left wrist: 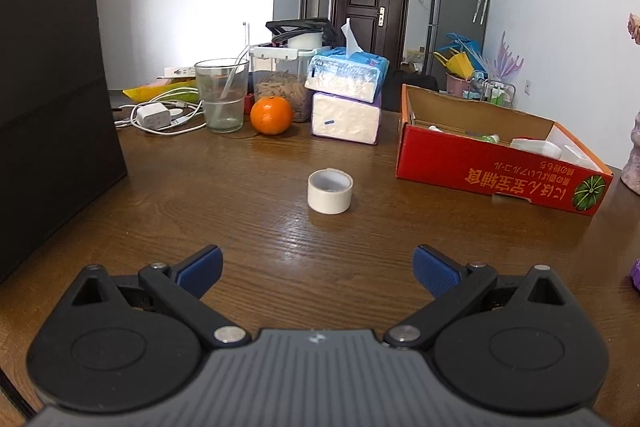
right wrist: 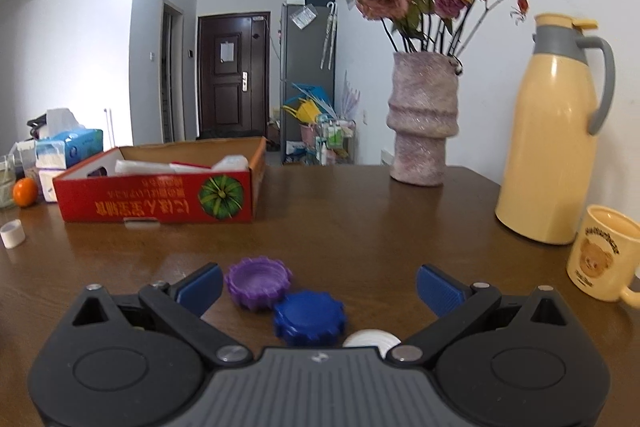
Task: Organize rigid objects
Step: 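Close the right tool on the white bottle cap beside the blue cap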
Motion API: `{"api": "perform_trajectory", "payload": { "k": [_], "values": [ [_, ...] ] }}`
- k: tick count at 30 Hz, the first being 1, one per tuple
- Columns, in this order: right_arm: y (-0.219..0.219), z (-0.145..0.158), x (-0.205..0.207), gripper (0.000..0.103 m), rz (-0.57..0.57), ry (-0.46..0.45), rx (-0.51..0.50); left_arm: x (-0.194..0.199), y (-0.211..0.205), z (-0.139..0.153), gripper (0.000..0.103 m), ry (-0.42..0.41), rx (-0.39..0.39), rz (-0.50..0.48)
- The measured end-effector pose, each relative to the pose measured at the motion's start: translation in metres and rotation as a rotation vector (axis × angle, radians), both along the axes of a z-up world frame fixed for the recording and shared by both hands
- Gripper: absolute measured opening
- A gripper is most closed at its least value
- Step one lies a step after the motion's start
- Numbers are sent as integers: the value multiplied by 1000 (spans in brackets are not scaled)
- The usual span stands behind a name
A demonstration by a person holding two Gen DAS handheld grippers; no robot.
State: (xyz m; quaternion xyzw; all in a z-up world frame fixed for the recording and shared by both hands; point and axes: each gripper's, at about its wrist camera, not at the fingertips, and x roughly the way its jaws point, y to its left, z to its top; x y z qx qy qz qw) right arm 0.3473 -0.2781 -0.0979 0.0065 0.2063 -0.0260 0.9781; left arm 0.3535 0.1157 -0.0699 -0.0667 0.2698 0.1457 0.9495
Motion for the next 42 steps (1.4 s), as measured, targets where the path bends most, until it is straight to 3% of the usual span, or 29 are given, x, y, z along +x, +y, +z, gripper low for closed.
{"api": "perform_trajectory", "payload": {
  "k": [8,16,22,26,27,29,42],
  "values": [
    [-9,-15,6,103,6,96,-1,0,7,-4,103,18,-20,11],
    [-6,-27,35,96,40,218,-15,2,6,-7,103,32,-15,11],
    [-21,-27,30,97,-74,194,-3,4,6,-8,103,41,-14,9],
    [-33,-33,34,76,-89,269,47,4,6,-8,103,43,-13,6],
    [-33,-33,32,59,-88,263,45,4,6,-8,103,44,-13,6],
    [-33,-32,27,39,-74,245,50,5,7,-8,103,45,-16,9],
    [-40,-21,12,39,-88,113,98,22,35,-13,103,52,-40,20]
  ]
}}
